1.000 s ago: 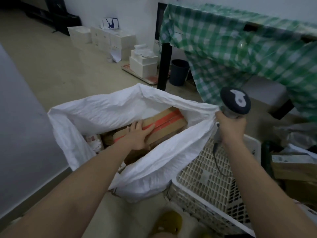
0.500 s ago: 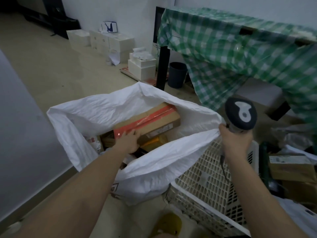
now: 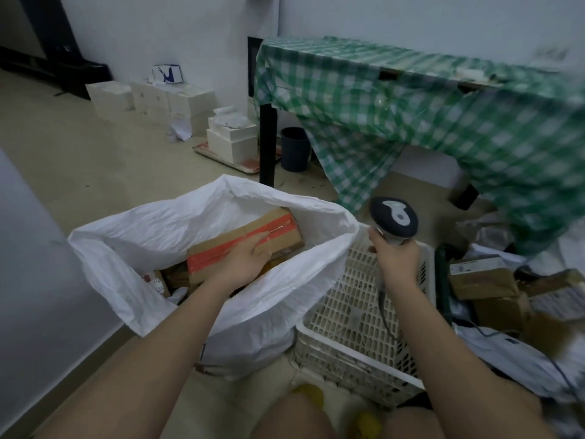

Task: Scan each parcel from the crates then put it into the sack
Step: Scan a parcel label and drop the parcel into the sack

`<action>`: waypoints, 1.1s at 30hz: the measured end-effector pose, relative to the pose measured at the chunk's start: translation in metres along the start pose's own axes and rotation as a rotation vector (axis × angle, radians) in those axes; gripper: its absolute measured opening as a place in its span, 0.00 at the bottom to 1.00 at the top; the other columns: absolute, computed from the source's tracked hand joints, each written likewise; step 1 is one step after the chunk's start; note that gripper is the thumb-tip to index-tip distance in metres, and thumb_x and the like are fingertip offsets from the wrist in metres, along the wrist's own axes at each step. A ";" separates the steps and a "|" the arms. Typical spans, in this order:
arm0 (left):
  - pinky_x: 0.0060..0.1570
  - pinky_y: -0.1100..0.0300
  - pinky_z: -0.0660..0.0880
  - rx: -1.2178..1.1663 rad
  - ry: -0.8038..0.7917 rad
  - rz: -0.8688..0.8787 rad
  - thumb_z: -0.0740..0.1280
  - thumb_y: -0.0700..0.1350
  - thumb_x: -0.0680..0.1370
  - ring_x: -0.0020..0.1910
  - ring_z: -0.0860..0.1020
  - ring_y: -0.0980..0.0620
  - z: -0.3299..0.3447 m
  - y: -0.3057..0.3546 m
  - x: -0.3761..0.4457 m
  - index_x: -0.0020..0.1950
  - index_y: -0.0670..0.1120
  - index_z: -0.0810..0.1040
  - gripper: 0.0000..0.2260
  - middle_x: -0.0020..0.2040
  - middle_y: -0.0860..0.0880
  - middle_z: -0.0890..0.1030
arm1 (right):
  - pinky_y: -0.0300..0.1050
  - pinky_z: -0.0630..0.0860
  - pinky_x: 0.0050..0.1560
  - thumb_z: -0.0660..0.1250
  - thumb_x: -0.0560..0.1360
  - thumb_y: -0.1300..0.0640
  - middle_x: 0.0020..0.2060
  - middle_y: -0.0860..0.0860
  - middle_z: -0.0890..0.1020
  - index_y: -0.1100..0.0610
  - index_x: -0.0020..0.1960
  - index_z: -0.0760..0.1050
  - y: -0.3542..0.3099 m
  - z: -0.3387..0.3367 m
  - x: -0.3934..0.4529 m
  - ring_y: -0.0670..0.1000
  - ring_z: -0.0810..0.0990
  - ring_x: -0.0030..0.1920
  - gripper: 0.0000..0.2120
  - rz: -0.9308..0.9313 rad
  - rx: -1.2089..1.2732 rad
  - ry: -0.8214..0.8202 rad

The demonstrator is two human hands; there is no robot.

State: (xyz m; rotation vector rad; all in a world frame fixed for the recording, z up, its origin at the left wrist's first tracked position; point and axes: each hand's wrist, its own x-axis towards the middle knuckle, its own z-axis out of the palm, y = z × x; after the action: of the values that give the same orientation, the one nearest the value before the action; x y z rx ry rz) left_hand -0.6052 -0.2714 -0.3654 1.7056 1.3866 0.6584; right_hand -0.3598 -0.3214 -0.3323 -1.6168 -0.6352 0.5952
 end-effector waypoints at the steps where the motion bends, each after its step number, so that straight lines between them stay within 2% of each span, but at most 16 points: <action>1: 0.64 0.62 0.61 -0.022 0.015 0.028 0.60 0.44 0.82 0.72 0.65 0.50 0.005 0.011 -0.008 0.75 0.49 0.65 0.20 0.74 0.50 0.66 | 0.56 0.79 0.55 0.73 0.73 0.57 0.47 0.56 0.83 0.62 0.55 0.77 -0.004 -0.010 -0.004 0.57 0.83 0.50 0.13 0.010 -0.007 -0.005; 4: 0.64 0.60 0.65 -0.052 0.057 0.114 0.61 0.41 0.81 0.69 0.69 0.51 0.024 0.041 -0.029 0.72 0.48 0.69 0.18 0.71 0.50 0.70 | 0.56 0.80 0.51 0.70 0.75 0.59 0.41 0.55 0.82 0.58 0.48 0.75 -0.012 -0.048 -0.013 0.54 0.82 0.39 0.05 0.047 -0.044 -0.027; 7: 0.59 0.61 0.66 -0.034 0.039 0.190 0.62 0.41 0.81 0.67 0.71 0.51 0.051 0.072 -0.042 0.69 0.48 0.72 0.16 0.67 0.50 0.74 | 0.54 0.80 0.46 0.68 0.76 0.60 0.40 0.57 0.83 0.57 0.42 0.75 -0.015 -0.099 -0.026 0.54 0.81 0.38 0.04 0.105 -0.060 -0.054; 9: 0.55 0.64 0.68 -0.025 -0.018 0.237 0.61 0.42 0.81 0.64 0.73 0.52 0.075 0.095 -0.048 0.69 0.50 0.72 0.16 0.69 0.50 0.73 | 0.49 0.79 0.41 0.68 0.76 0.61 0.36 0.55 0.82 0.59 0.43 0.77 -0.010 -0.137 -0.036 0.53 0.80 0.35 0.04 0.146 -0.044 -0.038; 10: 0.50 0.67 0.70 -0.035 -0.056 0.256 0.60 0.42 0.81 0.58 0.76 0.55 0.090 0.106 -0.052 0.69 0.50 0.71 0.16 0.69 0.51 0.72 | 0.50 0.78 0.41 0.68 0.76 0.61 0.35 0.54 0.82 0.60 0.43 0.77 -0.004 -0.155 -0.040 0.52 0.80 0.35 0.04 0.167 -0.043 -0.011; 12: 0.37 0.75 0.69 -0.051 -0.145 0.278 0.60 0.42 0.82 0.46 0.74 0.60 0.120 0.126 -0.058 0.69 0.51 0.71 0.16 0.67 0.53 0.72 | 0.51 0.78 0.42 0.69 0.76 0.60 0.35 0.55 0.82 0.61 0.45 0.77 0.009 -0.192 -0.048 0.53 0.81 0.34 0.03 0.214 -0.040 0.035; 13: 0.37 0.75 0.69 -0.041 -0.201 0.283 0.60 0.43 0.82 0.48 0.74 0.59 0.137 0.134 -0.061 0.70 0.51 0.71 0.16 0.67 0.53 0.72 | 0.51 0.78 0.42 0.69 0.76 0.60 0.36 0.54 0.82 0.59 0.46 0.77 0.018 -0.211 -0.052 0.53 0.81 0.35 0.03 0.234 -0.031 0.057; 14: 0.42 0.71 0.71 -0.026 -0.260 0.289 0.60 0.44 0.82 0.54 0.75 0.56 0.153 0.141 -0.065 0.70 0.50 0.70 0.16 0.67 0.52 0.72 | 0.52 0.79 0.43 0.69 0.76 0.60 0.37 0.54 0.82 0.57 0.47 0.76 0.027 -0.229 -0.056 0.53 0.82 0.36 0.03 0.249 -0.017 0.086; 16: 0.58 0.59 0.73 -0.007 -0.369 0.286 0.61 0.44 0.82 0.65 0.72 0.51 0.186 0.151 -0.071 0.70 0.48 0.70 0.16 0.69 0.49 0.72 | 0.53 0.80 0.47 0.70 0.75 0.60 0.37 0.52 0.81 0.56 0.49 0.74 0.047 -0.263 -0.064 0.53 0.81 0.38 0.05 0.284 0.009 0.177; 17: 0.63 0.54 0.71 0.014 -0.408 0.280 0.61 0.44 0.82 0.67 0.71 0.50 0.204 0.156 -0.075 0.70 0.48 0.70 0.17 0.69 0.48 0.72 | 0.54 0.79 0.47 0.70 0.75 0.59 0.36 0.51 0.81 0.57 0.48 0.74 0.057 -0.280 -0.070 0.52 0.80 0.38 0.05 0.305 0.013 0.236; 20: 0.62 0.54 0.71 0.080 -0.498 0.269 0.60 0.45 0.82 0.66 0.72 0.49 0.259 0.165 -0.089 0.69 0.48 0.71 0.15 0.68 0.49 0.73 | 0.51 0.74 0.41 0.70 0.74 0.61 0.35 0.55 0.81 0.60 0.44 0.77 0.090 -0.324 -0.085 0.54 0.78 0.36 0.02 0.346 0.036 0.372; 22: 0.62 0.53 0.72 0.091 -0.548 0.274 0.61 0.45 0.82 0.64 0.73 0.49 0.295 0.168 -0.098 0.68 0.47 0.73 0.14 0.66 0.49 0.74 | 0.49 0.74 0.42 0.70 0.72 0.65 0.37 0.58 0.81 0.61 0.42 0.78 0.107 -0.348 -0.090 0.56 0.79 0.38 0.02 0.366 0.055 0.445; 24: 0.61 0.54 0.73 0.082 -0.594 0.287 0.62 0.45 0.81 0.61 0.75 0.49 0.330 0.168 -0.107 0.66 0.47 0.74 0.14 0.65 0.49 0.76 | 0.48 0.74 0.41 0.70 0.71 0.66 0.38 0.59 0.81 0.64 0.44 0.78 0.124 -0.369 -0.090 0.56 0.79 0.37 0.03 0.399 0.070 0.524; 27: 0.56 0.59 0.72 0.127 -0.696 0.295 0.63 0.48 0.80 0.58 0.76 0.51 0.379 0.167 -0.120 0.65 0.48 0.74 0.14 0.62 0.48 0.78 | 0.50 0.78 0.44 0.73 0.69 0.63 0.44 0.62 0.84 0.65 0.50 0.78 0.152 -0.394 -0.081 0.59 0.82 0.43 0.11 0.426 0.129 0.635; 31: 0.60 0.52 0.73 0.171 -0.743 0.315 0.66 0.49 0.79 0.61 0.75 0.47 0.440 0.165 -0.129 0.68 0.46 0.72 0.19 0.63 0.46 0.76 | 0.43 0.76 0.39 0.71 0.72 0.63 0.44 0.59 0.82 0.65 0.51 0.78 0.173 -0.407 -0.064 0.55 0.80 0.41 0.09 0.425 0.146 0.715; 33: 0.63 0.51 0.71 0.200 -0.769 0.329 0.66 0.48 0.79 0.65 0.72 0.46 0.466 0.164 -0.133 0.71 0.45 0.69 0.21 0.67 0.46 0.73 | 0.44 0.75 0.44 0.70 0.73 0.63 0.47 0.57 0.82 0.63 0.53 0.77 0.181 -0.409 -0.053 0.55 0.79 0.46 0.10 0.394 0.137 0.741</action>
State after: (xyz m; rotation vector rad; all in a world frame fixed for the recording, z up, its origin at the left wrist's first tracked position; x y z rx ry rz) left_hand -0.1763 -0.5331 -0.4587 2.0604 0.6482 -0.0069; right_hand -0.1012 -0.6682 -0.4572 -1.6861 0.2701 0.2668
